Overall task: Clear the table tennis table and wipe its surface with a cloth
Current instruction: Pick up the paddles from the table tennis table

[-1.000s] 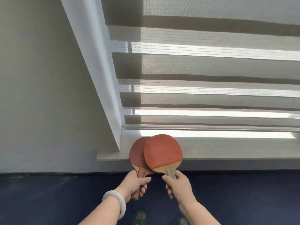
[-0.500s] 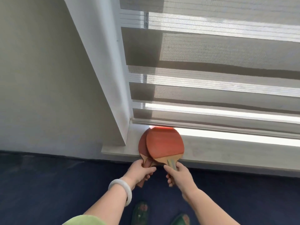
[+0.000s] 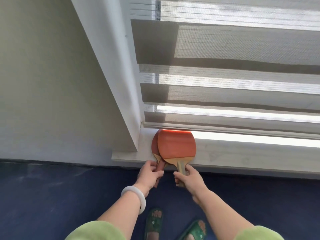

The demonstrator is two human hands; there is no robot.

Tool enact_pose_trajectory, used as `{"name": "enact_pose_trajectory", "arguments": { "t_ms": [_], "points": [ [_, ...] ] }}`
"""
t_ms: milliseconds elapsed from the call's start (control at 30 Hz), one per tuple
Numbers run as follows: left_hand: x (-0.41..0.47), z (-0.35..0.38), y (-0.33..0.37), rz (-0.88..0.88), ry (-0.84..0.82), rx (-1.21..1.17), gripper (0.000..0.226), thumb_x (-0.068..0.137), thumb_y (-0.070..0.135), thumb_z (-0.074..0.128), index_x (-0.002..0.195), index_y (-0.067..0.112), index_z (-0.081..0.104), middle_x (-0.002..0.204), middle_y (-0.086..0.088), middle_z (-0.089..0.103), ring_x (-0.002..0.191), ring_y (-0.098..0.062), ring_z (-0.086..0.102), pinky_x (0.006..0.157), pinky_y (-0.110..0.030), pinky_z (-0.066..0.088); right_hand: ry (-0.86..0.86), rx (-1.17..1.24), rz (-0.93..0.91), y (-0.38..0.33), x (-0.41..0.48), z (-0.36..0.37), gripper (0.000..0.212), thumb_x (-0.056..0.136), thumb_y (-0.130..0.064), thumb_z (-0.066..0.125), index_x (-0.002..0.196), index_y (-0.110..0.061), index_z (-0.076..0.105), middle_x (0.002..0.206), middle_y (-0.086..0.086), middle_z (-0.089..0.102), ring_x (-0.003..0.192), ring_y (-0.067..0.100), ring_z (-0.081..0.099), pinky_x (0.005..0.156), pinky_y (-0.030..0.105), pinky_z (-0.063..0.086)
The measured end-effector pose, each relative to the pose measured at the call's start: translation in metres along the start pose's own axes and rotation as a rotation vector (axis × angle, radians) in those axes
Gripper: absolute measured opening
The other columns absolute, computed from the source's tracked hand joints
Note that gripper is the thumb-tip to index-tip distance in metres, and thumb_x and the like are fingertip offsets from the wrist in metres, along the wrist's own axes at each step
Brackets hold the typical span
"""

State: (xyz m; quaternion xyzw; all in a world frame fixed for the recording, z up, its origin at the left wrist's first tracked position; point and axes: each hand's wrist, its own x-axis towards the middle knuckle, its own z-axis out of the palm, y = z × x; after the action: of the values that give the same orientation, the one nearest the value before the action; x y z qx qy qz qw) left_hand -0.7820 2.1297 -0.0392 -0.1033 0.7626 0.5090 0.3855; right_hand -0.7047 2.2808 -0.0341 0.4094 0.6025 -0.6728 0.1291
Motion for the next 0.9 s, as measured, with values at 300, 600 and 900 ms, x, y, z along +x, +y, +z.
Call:
{"name": "enact_pose_trajectory", "arguments": {
  "t_ms": [300, 600, 900],
  "points": [
    [0.003, -0.013, 0.002, -0.019, -0.049, 0.103, 0.039, 0.085, 0.012, 0.074, 0.119, 0.020, 0.057, 0.110, -0.003, 0.066, 0.100, -0.019, 0.065, 0.090, -0.042, 0.056, -0.009, -0.016, 0.053, 0.008, 0.008, 0.003, 0.066, 0.089, 0.000, 0.068, 0.147, -0.007, 0.038, 0.091, 0.013, 0.062, 0.075, 0.020, 0.065, 0.067, 0.027, 0.056],
    [0.005, -0.011, 0.001, 0.002, -0.010, 0.103, 0.040, 0.083, 0.013, 0.076, 0.120, 0.016, 0.061, 0.108, -0.007, 0.069, 0.096, -0.024, 0.069, 0.088, -0.046, 0.057, -0.021, -0.001, 0.038, 0.007, 0.009, 0.009, 0.054, 0.089, 0.001, 0.067, 0.139, -0.007, 0.047, 0.088, 0.015, 0.062, 0.069, 0.019, 0.063, 0.065, 0.027, 0.055],
    [0.001, -0.009, 0.000, 0.027, -0.006, 0.113, 0.039, 0.083, 0.014, 0.077, 0.119, 0.014, 0.061, 0.106, -0.007, 0.070, 0.097, -0.025, 0.068, 0.091, -0.046, 0.055, -0.045, -0.030, 0.020, 0.008, 0.010, 0.011, 0.042, 0.090, -0.001, 0.067, 0.127, -0.012, 0.053, 0.088, 0.012, 0.063, 0.074, 0.020, 0.064, 0.069, 0.030, 0.058]
  ]
}}
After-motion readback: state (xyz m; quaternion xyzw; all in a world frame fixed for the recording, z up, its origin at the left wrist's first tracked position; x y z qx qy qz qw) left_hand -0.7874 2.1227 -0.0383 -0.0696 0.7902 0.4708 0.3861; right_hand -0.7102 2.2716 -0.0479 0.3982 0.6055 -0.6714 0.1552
